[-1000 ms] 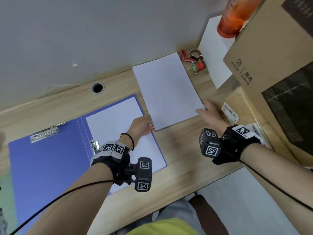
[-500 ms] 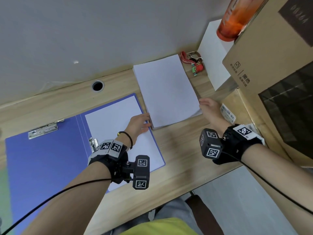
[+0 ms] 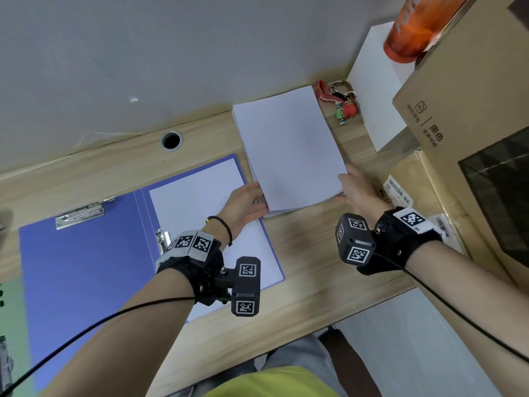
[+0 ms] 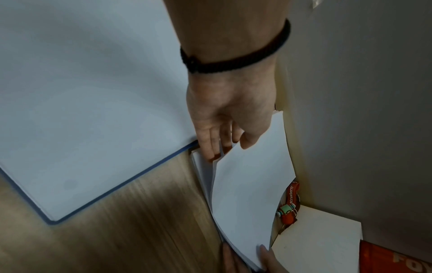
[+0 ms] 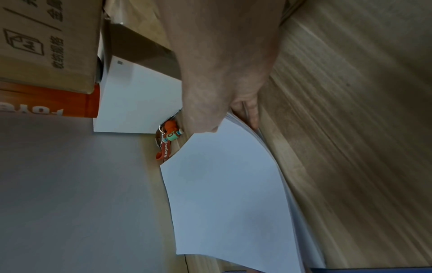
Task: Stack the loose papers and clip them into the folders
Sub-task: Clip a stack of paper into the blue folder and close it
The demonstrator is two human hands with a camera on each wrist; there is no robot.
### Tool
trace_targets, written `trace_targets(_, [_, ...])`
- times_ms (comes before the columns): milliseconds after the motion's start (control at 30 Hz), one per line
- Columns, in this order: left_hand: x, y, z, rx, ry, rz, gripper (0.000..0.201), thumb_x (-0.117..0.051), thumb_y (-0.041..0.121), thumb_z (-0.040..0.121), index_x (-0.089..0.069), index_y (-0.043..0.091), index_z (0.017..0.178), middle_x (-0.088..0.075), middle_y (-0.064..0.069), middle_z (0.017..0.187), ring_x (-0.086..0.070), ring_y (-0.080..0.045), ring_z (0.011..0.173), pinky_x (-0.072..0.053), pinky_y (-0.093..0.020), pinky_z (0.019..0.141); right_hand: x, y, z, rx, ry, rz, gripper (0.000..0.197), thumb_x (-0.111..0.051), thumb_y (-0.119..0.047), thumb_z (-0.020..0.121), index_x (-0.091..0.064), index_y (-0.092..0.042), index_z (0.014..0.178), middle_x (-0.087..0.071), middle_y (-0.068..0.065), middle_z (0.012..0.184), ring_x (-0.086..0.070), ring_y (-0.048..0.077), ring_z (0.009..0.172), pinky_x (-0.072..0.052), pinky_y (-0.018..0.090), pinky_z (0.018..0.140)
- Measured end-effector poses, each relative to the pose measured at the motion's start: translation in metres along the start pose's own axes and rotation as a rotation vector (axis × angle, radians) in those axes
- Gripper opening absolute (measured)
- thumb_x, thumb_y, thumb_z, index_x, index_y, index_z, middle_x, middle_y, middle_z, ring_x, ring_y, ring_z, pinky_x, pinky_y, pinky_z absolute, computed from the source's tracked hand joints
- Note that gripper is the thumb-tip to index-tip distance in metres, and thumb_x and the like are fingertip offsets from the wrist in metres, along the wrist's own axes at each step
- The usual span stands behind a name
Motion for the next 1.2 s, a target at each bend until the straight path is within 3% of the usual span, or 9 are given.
trace_targets(233, [-0.03,0.001,0.011,-0.04,-0.093,-0.075,0.033,-0.047,-0.006,0.093,-0.051,0.008,0.123,-0.059,-0.011,0.124,-0.061,-0.026,0.108,-0.06,-0.031,0.071,0.003,-0.003,-0.007,0.024,-0.093,0.068,0.039,-0.036,-0.021,0.1,-0.046,-0.027,0.137,-0.055,-0.005,0.128,-0.055,0.015,0.114,-0.05,0.033,0.091])
trace_targets(367, [-0.028,0.006,0.01,-0.109,-0.073,-0.058,0.05,-0.044,-0.014,0.089,-0.049,0.014,0.129,-0.059,-0.008,0.128,-0.061,-0.03,0.112,-0.06,-0.028,0.07,0.03,0.004,-0.004,0.006,0.071,0.07,0.034,-0.039,-0.04,0.097,-0.055,-0.027,0.124,-0.055,-0.008,0.125,-0.051,0.013,0.115,-0.04,0.039,0.104])
trace_targets(467, [-0.016,0.008,0.001,-0.135,-0.076,-0.047,0.054,-0.044,-0.014,0.088,-0.051,0.018,0.131,-0.06,-0.005,0.127,-0.064,-0.03,0.108,-0.058,-0.025,0.07,0.039,0.008,-0.007,-0.04,0.125,0.096,0.048,-0.036,-0.05,0.095,-0.049,-0.021,0.131,-0.055,-0.001,0.127,-0.054,0.016,0.111,-0.045,0.034,0.09])
trace_targets(633, [0.016,0.012,-0.028,-0.209,-0.142,0.101,0.053,-0.043,-0.01,0.091,-0.05,0.022,0.133,-0.059,-0.004,0.129,-0.063,-0.027,0.109,-0.058,-0.026,0.07,-0.004,-0.005,-0.03,-0.056,-0.183,0.278,0.05,-0.033,-0.056,0.096,-0.057,-0.02,0.122,-0.067,-0.003,0.112,-0.064,0.014,0.1,-0.049,0.036,0.086])
trace_targets(733, [0.044,0.014,-0.049,-0.266,-0.123,0.231,0.051,-0.045,-0.005,0.092,-0.049,0.024,0.134,-0.06,-0.002,0.125,-0.062,-0.018,0.105,-0.059,-0.025,0.071,-0.026,-0.028,-0.047,0.056,-0.204,0.266,0.033,-0.049,-0.029,0.097,-0.056,-0.014,0.126,-0.069,0.003,0.11,-0.062,0.027,0.11,-0.051,0.035,0.076])
trace_targets(833, [0.076,0.025,-0.072,-0.4,-0.033,0.317,0.047,-0.047,-0.007,0.089,-0.054,0.017,0.129,-0.063,-0.002,0.12,-0.061,-0.011,0.101,-0.052,-0.011,0.072,-0.05,-0.059,-0.068,0.219,-0.189,0.199,0.032,-0.049,-0.008,0.095,-0.055,-0.014,0.126,-0.065,0.002,0.113,-0.058,0.028,0.112,-0.05,0.034,0.075])
trace_targets(967, [0.112,0.049,-0.1,-0.557,0.073,0.317,0.047,-0.055,-0.004,0.086,-0.051,0.02,0.126,-0.063,0.007,0.119,-0.061,-0.007,0.107,-0.052,-0.019,0.087,-0.087,-0.098,-0.113,0.391,-0.255,0.225,0.029,-0.047,-0.001,0.094,-0.059,-0.021,0.112,-0.065,0.001,0.115,-0.061,0.019,0.107,-0.048,0.034,0.088])
trace_targets(1100, [0.133,0.055,-0.121,-0.637,0.101,0.291,0.062,-0.058,0.0,0.086,-0.038,0.021,0.14,-0.054,0.005,0.134,-0.051,-0.01,0.123,-0.044,-0.03,0.101,-0.11,-0.092,-0.149,0.472,-0.249,0.147,0.032,-0.045,0.004,0.092,-0.058,-0.019,0.109,-0.065,0.0,0.109,-0.062,0.014,0.097,-0.048,0.026,0.08])
trace_targets(1200, [0.139,0.03,-0.126,-0.592,0.056,0.308,0.056,-0.054,0.002,0.091,-0.036,0.021,0.141,-0.054,0.005,0.133,-0.052,-0.012,0.123,-0.046,-0.033,0.102,-0.117,-0.047,-0.156,0.386,-0.208,0.087,0.024,-0.049,-0.004,0.094,-0.059,-0.015,0.113,-0.067,0.0,0.105,-0.063,0.019,0.098,-0.046,0.029,0.076])
Point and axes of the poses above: each hand's wrist, its own z-axis towards the middle knuckle, its own x-axis out of the back of the hand, y = z × x, the point moved 8 cm from there along z, towards the middle knuckle
